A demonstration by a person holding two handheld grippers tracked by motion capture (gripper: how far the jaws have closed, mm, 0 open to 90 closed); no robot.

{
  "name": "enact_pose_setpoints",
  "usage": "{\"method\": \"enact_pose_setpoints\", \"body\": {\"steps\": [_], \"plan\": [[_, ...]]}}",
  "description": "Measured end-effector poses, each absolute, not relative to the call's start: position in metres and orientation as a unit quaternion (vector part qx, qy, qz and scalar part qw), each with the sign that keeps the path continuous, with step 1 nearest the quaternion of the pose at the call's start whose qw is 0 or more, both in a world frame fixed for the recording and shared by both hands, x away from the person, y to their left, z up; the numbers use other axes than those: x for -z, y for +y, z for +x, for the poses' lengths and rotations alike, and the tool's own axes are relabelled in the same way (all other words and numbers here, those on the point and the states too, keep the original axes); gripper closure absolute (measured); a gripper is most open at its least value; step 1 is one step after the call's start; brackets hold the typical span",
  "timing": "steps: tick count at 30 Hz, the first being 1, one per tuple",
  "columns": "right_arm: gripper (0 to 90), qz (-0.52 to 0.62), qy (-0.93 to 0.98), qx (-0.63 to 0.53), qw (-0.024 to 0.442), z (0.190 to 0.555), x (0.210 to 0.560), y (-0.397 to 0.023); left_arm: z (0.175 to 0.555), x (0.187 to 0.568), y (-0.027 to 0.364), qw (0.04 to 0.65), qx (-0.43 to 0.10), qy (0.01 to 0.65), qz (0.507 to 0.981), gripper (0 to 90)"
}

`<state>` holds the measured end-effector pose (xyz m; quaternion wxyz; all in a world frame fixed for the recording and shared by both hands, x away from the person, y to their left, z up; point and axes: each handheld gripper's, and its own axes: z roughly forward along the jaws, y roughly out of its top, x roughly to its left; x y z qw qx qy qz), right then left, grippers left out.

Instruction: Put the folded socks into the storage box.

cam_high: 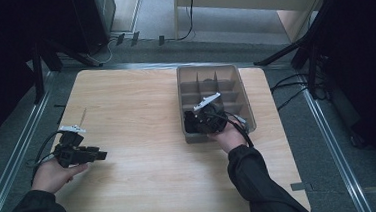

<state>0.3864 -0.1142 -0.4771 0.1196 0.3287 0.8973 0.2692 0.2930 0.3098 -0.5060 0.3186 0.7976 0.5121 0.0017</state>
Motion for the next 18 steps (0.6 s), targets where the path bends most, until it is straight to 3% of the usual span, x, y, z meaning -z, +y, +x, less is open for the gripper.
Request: {"method": "enact_pose_setpoints", "body": {"steps": [5, 12, 18], "plan": [[67.9, 0.332, 0.897, -0.267, 0.118, 0.387, 0.478, -0.114, 0.293, 0.506, 0.31, 0.317, -0.001, 0.51, 0.799, 50.0], [44.6, 0.352, 0.887, -0.284, 0.089, 0.392, 0.473, -0.119, 0.293, 0.506, 0.31, 0.319, -0.001, 0.511, 0.798, 50.3], [39.0, 0.348, 0.884, -0.299, 0.09, 0.393, 0.463, -0.122, 0.292, 0.506, 0.31, 0.318, -0.002, 0.51, 0.799, 50.6]]}}
